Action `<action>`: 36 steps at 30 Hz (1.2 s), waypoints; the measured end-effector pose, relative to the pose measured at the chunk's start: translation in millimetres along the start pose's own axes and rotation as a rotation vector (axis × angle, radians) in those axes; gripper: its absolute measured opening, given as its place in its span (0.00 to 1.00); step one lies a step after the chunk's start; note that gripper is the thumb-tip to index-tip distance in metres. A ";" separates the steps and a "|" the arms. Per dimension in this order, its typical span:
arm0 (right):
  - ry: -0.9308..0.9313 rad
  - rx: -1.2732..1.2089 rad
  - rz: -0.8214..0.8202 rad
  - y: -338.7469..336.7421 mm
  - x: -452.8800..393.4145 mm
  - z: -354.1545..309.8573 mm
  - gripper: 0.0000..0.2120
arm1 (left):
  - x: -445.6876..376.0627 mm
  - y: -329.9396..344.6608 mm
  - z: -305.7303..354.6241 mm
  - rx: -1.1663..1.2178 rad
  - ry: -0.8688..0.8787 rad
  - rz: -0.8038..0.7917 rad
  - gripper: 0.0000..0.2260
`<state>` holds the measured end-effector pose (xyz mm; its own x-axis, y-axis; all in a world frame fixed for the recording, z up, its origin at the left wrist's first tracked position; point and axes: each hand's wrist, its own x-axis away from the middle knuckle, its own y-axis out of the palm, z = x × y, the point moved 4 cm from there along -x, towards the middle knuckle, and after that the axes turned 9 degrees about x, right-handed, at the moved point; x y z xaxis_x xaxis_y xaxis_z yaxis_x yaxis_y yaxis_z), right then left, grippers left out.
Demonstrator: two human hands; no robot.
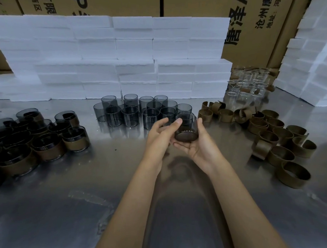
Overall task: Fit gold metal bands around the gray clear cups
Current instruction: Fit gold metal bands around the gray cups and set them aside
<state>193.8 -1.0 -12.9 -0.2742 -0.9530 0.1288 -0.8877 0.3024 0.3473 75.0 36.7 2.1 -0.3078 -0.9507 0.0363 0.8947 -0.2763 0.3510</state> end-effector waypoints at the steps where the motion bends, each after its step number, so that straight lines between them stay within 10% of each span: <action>1: -0.009 0.006 0.028 -1.5 -0.8 0.0 0.26 | -1.5 -2.1 0.4 -0.015 0.034 0.035 0.20; 9: -0.186 0.166 0.227 -7.3 -2.4 -2.1 0.17 | -5.4 -3.3 6.3 -0.089 0.264 0.076 0.03; 23: -0.106 0.178 0.043 11.2 10.8 -8.2 0.33 | -4.4 12.4 -6.9 -0.270 0.089 -0.169 0.10; 28: -0.112 0.208 0.149 8.6 2.4 -6.5 0.30 | -5.3 9.9 -5.9 -0.291 0.075 -0.208 0.28; 36: -0.192 0.212 0.218 -0.6 1.8 -2.9 0.21 | -5.3 -2.1 8.9 -0.182 0.283 -0.039 0.07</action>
<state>194.8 -2.8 -10.1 -0.5121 -0.8589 -0.0049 -0.8522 0.5073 0.1279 71.9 43.6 9.4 -0.2643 -0.9331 -0.2438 0.9349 -0.3099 0.1728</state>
